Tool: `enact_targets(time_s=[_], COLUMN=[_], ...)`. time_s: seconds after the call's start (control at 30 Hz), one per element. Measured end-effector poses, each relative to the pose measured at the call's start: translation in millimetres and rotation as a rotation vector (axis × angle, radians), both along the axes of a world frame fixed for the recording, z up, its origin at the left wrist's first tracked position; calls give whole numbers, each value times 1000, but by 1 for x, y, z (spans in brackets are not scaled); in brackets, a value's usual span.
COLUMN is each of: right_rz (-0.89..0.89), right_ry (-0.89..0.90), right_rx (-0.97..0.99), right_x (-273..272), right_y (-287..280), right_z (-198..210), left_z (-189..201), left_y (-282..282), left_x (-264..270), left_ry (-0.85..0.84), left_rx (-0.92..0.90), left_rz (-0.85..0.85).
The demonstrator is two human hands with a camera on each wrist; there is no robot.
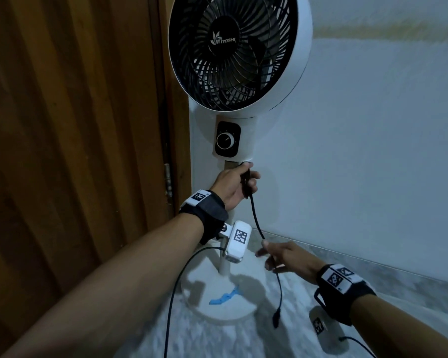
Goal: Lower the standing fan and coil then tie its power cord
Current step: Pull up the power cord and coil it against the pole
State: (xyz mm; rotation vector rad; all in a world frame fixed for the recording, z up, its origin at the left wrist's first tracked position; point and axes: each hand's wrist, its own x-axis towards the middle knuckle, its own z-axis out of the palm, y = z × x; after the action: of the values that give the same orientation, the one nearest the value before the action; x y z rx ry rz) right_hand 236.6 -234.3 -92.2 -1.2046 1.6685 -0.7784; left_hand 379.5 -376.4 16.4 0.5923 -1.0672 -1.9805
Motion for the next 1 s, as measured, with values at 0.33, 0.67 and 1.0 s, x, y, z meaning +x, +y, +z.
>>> enact_targets(time_s=[0.33,0.67,1.0], right_rz=[-553,-413,-288], right_ry=[-140,-367,9], right_rx=[-221,-530,-587], right_x=[-29,16,42], right_y=[-53,-49,-28], right_z=[54,131,99], left_z=[-5,-11,-4], left_y=[-5,-6,-8], left_x=[3,-6,-1], left_ry=[-386,-429,-244], left_rx=[-330,-315,-115], left_rz=[18,12,15])
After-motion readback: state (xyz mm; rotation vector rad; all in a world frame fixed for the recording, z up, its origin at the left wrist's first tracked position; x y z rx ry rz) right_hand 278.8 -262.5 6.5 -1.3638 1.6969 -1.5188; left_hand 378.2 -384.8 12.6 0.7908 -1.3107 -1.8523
